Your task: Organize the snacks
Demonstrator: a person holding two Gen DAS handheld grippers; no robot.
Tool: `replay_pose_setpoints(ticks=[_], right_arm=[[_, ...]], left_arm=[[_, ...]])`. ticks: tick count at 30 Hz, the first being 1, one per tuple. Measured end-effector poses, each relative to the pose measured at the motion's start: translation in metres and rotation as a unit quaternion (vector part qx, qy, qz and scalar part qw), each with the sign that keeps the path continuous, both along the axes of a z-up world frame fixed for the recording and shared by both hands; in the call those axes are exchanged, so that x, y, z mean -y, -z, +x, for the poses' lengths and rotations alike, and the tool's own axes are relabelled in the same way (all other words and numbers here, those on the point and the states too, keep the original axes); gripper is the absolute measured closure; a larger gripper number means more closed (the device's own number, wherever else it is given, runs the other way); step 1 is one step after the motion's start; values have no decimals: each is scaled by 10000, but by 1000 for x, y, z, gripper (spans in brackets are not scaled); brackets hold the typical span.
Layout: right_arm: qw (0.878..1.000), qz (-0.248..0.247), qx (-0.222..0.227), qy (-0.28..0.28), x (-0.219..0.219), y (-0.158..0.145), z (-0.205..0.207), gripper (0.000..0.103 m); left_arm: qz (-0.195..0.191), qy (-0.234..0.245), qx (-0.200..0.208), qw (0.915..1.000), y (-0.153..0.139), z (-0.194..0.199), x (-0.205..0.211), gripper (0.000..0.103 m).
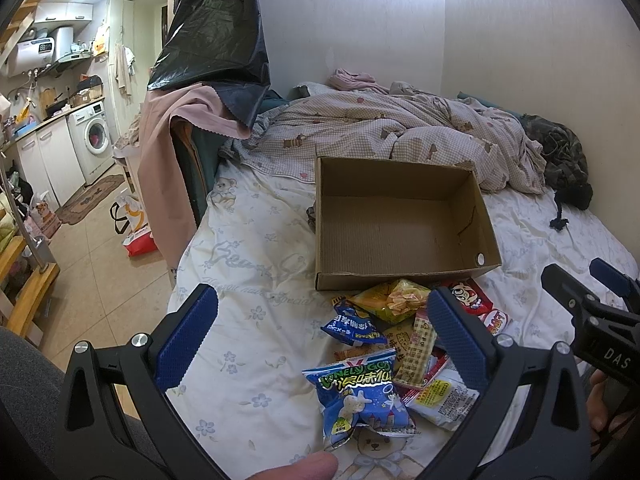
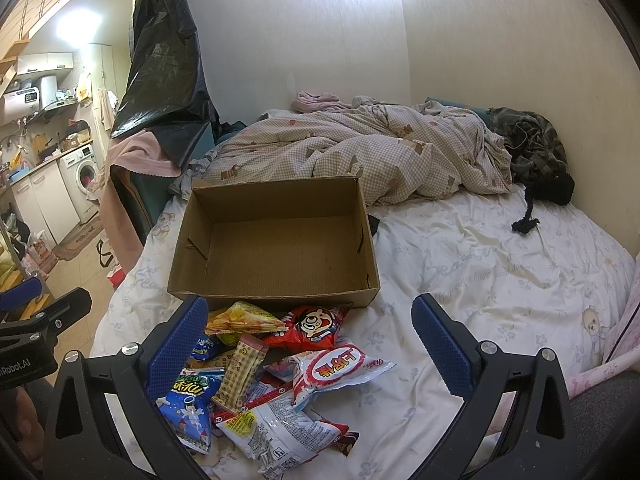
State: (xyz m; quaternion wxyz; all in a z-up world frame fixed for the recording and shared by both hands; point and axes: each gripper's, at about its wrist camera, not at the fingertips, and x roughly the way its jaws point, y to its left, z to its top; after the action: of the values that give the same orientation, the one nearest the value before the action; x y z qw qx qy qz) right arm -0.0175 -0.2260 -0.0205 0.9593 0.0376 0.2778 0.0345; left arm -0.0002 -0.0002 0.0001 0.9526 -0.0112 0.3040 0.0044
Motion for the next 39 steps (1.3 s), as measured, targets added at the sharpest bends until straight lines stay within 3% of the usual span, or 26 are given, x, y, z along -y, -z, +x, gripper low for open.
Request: replay_pose_setpoints(ticks=[39], right_arm=[[10000,12,-44,-28,0,2,0,0]], left_arm=[[2,21,0,10000,1,-3,-3,0]])
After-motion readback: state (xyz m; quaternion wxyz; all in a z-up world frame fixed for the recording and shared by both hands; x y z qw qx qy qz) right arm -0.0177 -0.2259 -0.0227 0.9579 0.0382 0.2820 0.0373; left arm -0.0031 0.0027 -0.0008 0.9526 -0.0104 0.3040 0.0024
